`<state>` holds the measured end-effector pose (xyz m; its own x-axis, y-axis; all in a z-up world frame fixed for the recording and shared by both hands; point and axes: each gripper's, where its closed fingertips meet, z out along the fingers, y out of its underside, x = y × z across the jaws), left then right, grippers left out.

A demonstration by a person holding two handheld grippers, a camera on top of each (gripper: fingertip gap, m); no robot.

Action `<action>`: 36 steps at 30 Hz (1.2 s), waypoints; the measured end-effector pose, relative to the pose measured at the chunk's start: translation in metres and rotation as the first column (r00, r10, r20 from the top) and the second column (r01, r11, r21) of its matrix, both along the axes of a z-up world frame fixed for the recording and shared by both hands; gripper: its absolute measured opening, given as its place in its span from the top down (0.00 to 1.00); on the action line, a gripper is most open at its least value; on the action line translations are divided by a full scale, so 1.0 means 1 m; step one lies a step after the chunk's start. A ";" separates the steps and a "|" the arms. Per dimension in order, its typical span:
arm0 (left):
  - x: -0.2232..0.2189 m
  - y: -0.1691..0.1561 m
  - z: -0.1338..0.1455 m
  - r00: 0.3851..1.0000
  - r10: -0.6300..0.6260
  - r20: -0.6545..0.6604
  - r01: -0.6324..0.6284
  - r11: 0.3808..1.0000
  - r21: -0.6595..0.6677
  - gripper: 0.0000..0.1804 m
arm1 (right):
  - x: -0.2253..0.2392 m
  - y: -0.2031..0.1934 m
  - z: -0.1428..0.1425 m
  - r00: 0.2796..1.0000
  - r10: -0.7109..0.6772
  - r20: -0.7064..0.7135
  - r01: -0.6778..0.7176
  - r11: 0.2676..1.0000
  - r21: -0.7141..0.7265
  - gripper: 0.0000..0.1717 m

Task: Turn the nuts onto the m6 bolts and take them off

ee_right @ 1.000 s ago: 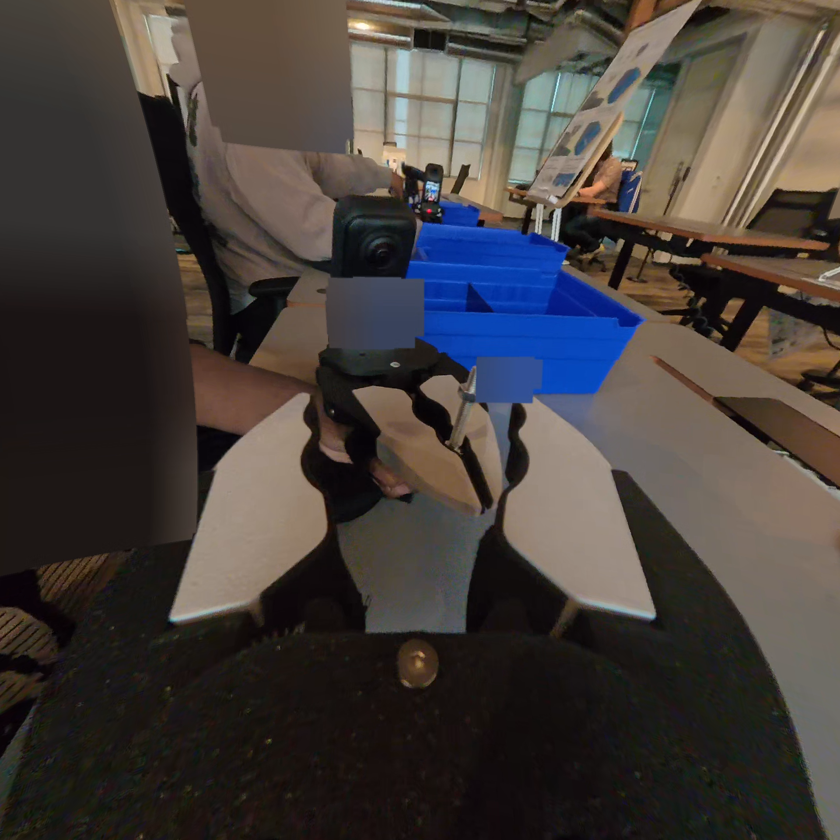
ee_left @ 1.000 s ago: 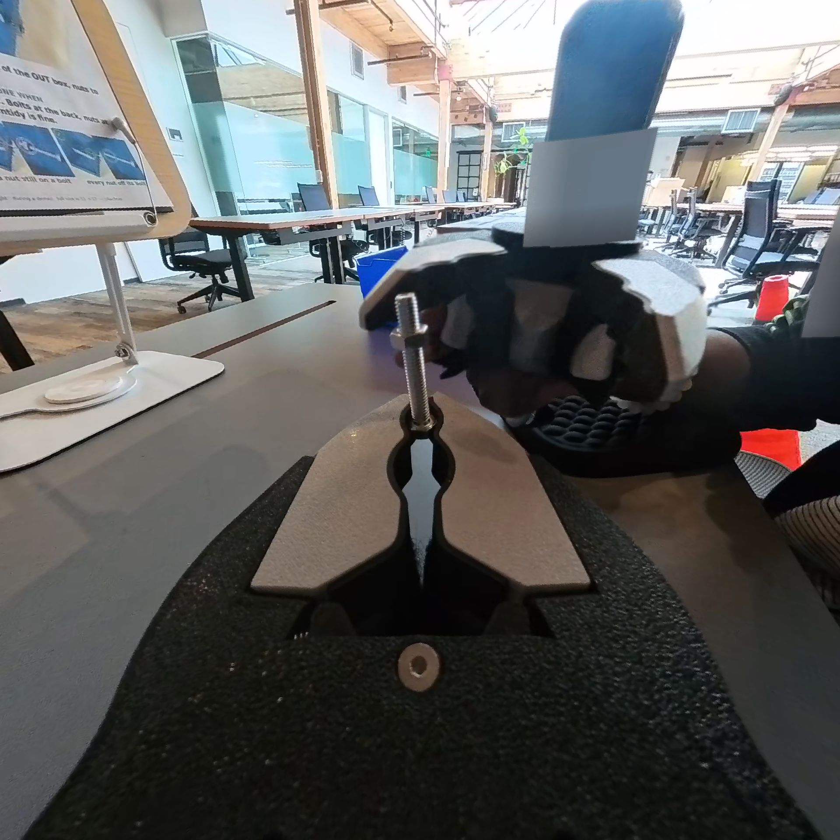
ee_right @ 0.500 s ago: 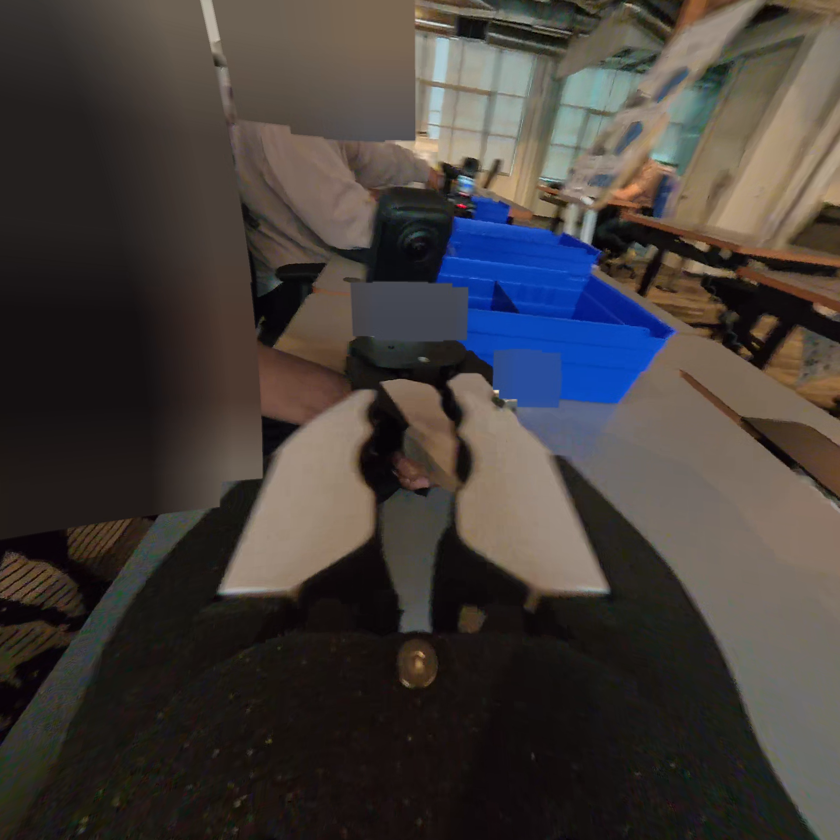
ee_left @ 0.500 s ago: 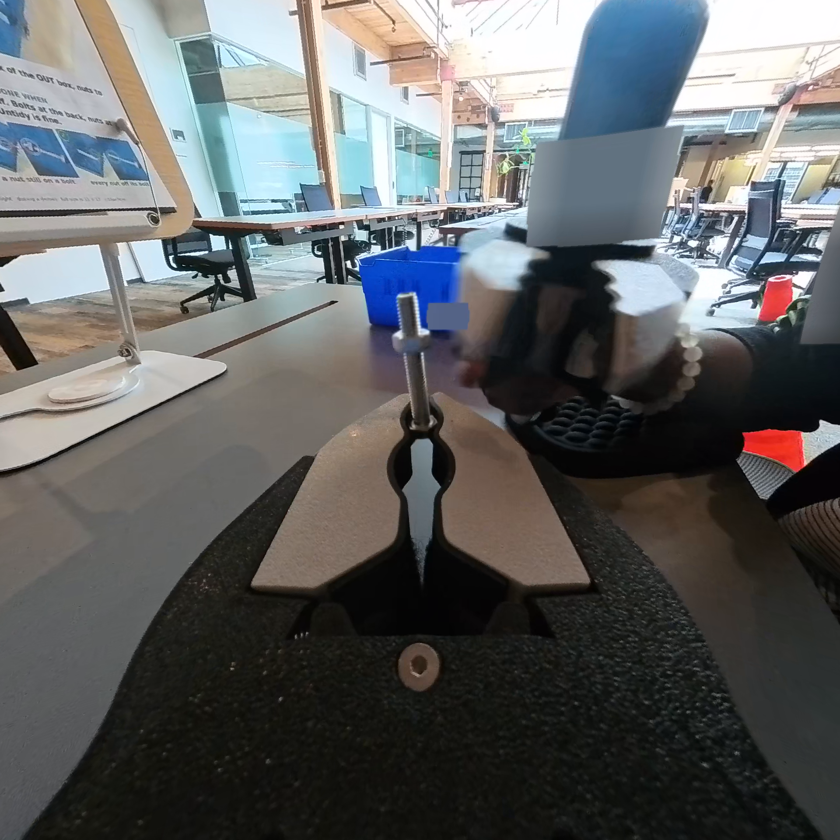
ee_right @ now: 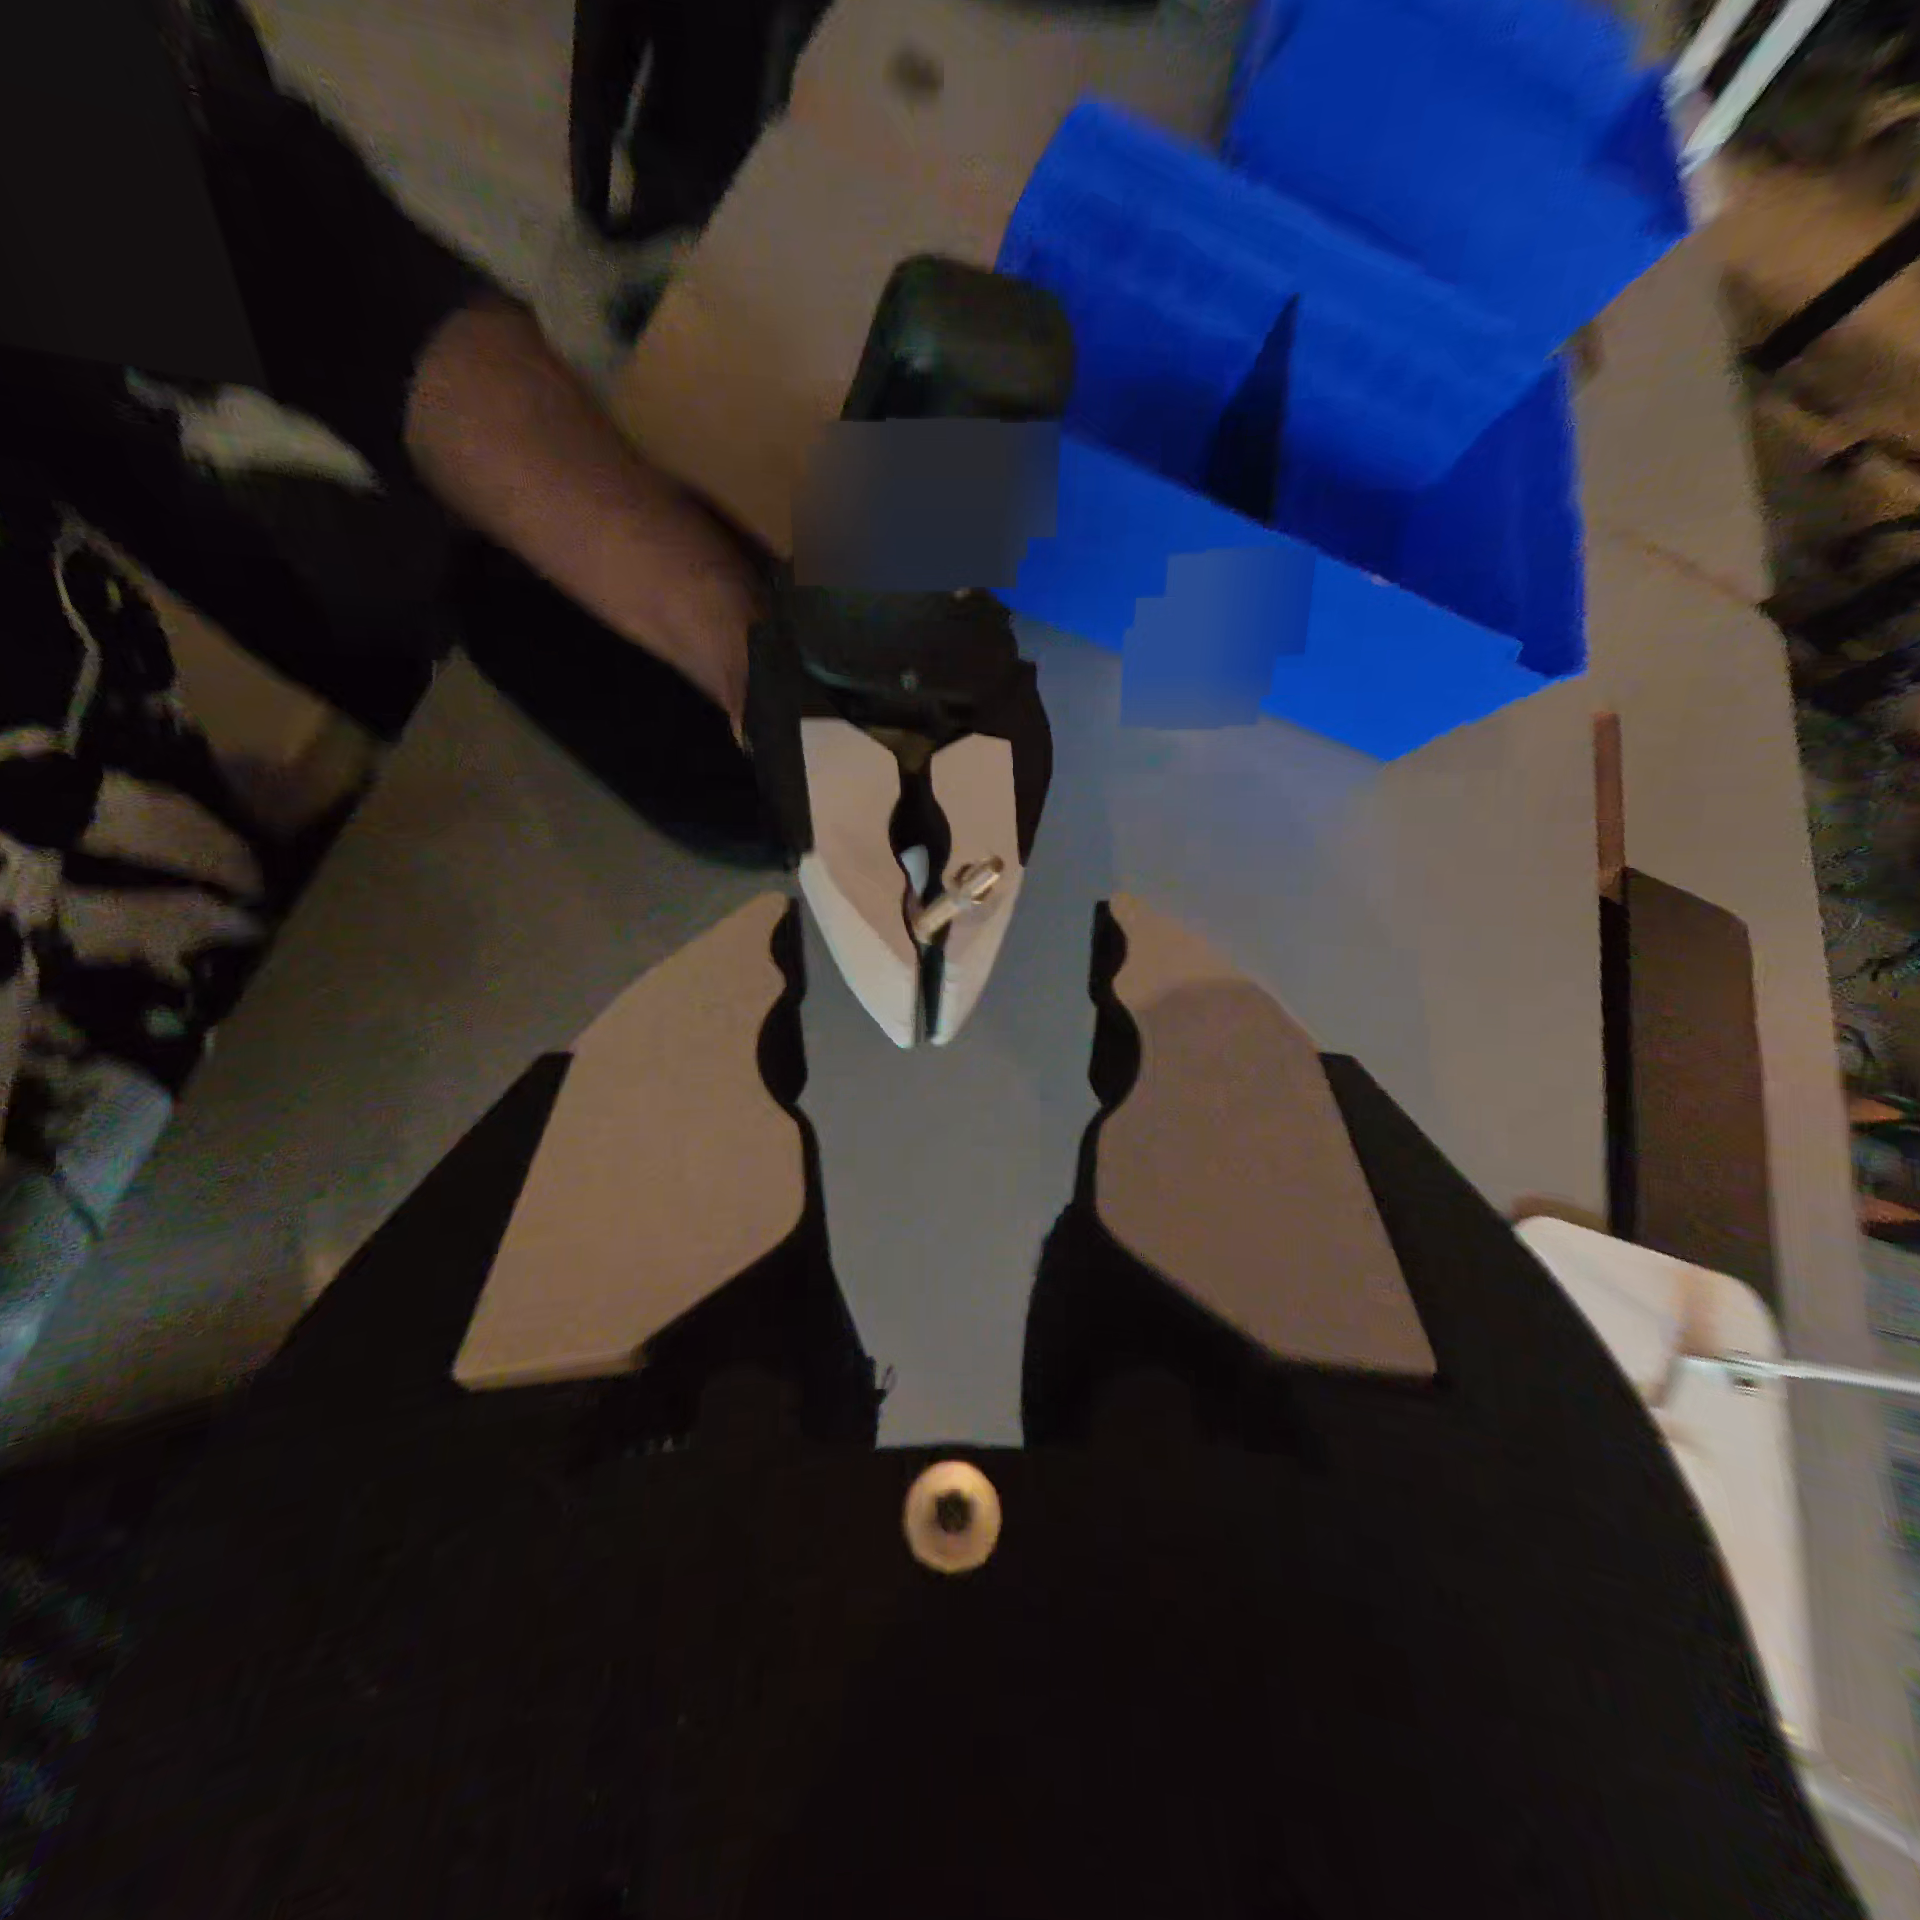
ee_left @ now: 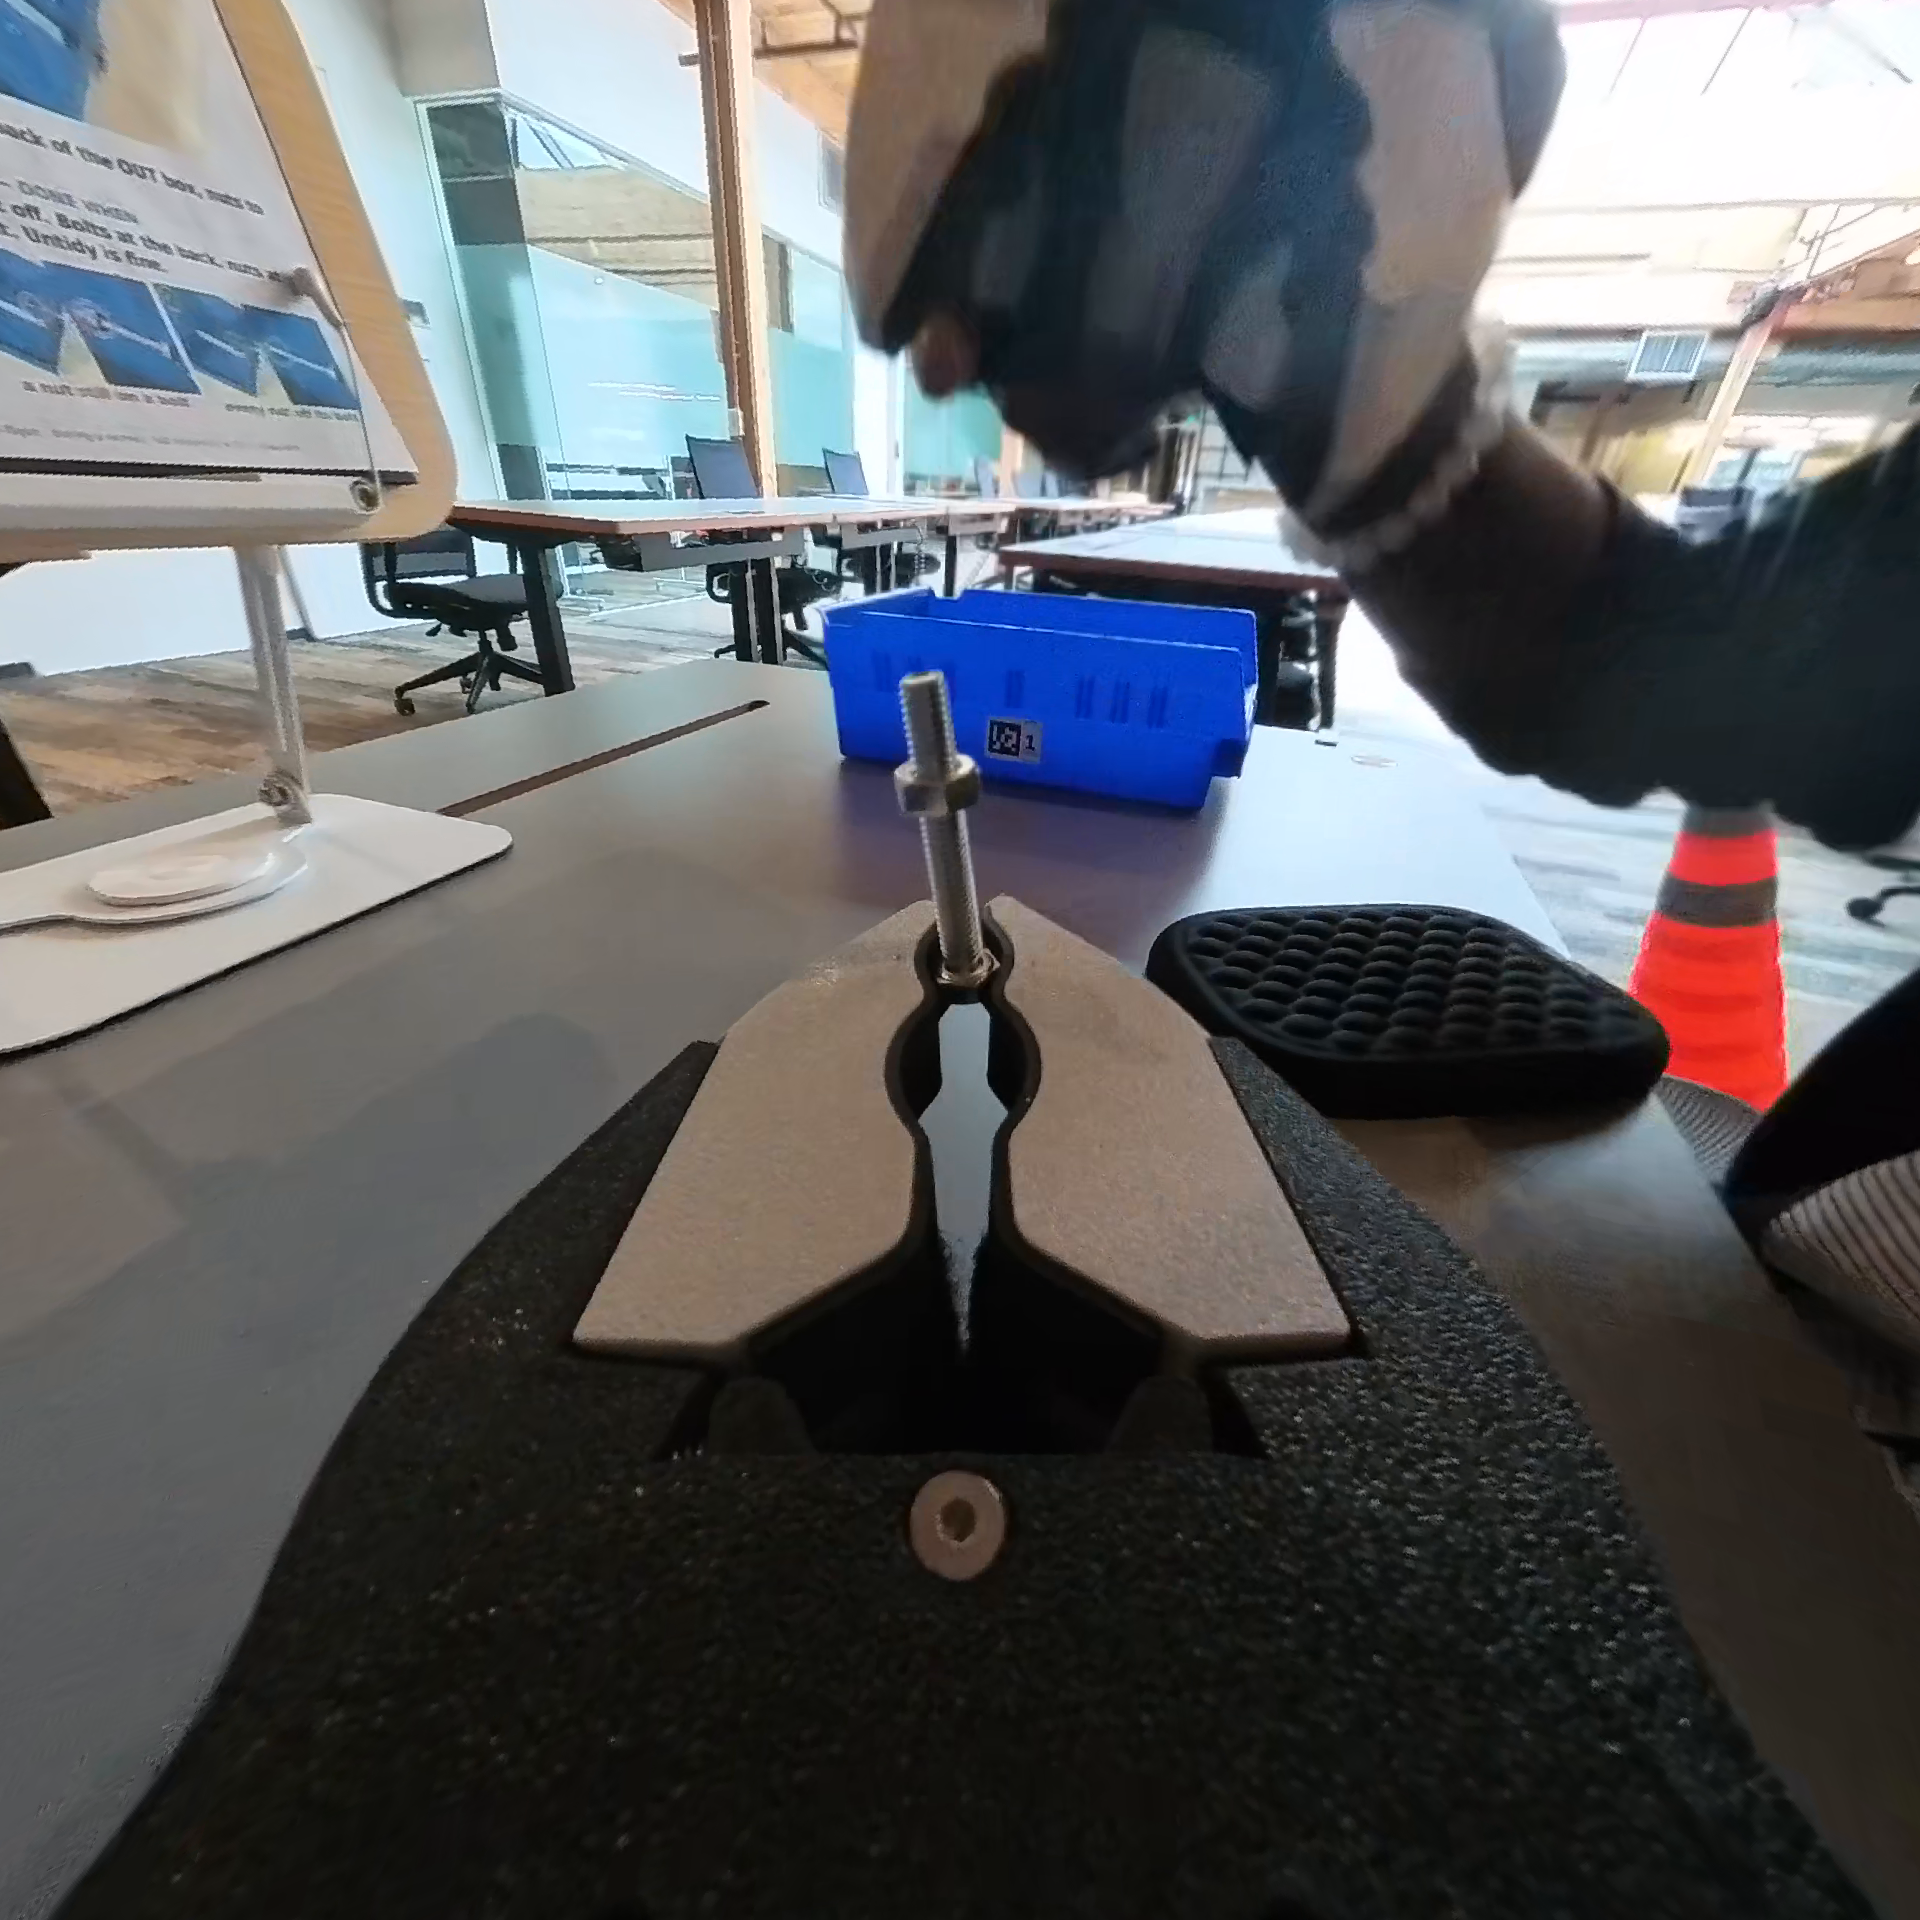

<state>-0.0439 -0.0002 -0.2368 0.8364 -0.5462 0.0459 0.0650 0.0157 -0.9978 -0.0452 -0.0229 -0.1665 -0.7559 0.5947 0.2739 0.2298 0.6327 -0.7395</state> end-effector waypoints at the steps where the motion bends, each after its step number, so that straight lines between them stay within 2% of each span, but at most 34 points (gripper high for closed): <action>1: -0.001 0.000 0.001 1.000 -0.008 0.015 0.009 1.000 -0.002 0.98 | -0.004 0.001 0.004 0.998 0.036 0.057 -0.041 0.996 0.084 0.74; 4: -0.003 -0.001 0.003 0.997 -0.033 0.066 0.034 0.999 -0.012 0.98 | -0.018 -0.003 0.007 0.966 0.112 0.233 -0.176 0.944 0.278 0.85; 8: -0.002 -0.002 0.003 0.994 -0.062 0.088 0.064 0.998 -0.018 0.98 | -0.027 -0.002 -0.016 0.862 0.071 0.502 -0.322 0.841 0.434 0.85; 10: 0.000 -0.002 0.002 0.995 -0.069 0.077 0.070 0.997 -0.020 0.98 | -0.027 -0.002 -0.026 0.799 0.044 0.600 -0.370 0.822 0.433 0.85; 13: 0.001 -0.002 0.001 0.995 -0.073 0.068 0.075 0.997 -0.025 0.98 | -0.026 -0.001 -0.033 0.741 0.031 0.671 -0.412 0.810 0.418 0.88; 23: 0.002 -0.001 0.000 0.996 -0.072 0.059 0.074 0.997 -0.035 0.98 | -0.027 -0.001 -0.041 0.737 0.072 0.672 -0.469 0.770 0.432 0.96; 30: 0.001 -0.002 0.004 0.996 -0.065 0.065 0.066 0.998 -0.003 0.98 | -0.023 0.000 -0.037 0.749 0.126 0.651 -0.490 0.767 0.415 0.97; 36: 0.006 -0.001 -0.001 0.998 -0.057 0.002 0.057 0.998 -0.013 0.77 | -0.024 0.013 -0.023 0.783 0.099 0.614 -0.451 0.770 0.451 0.97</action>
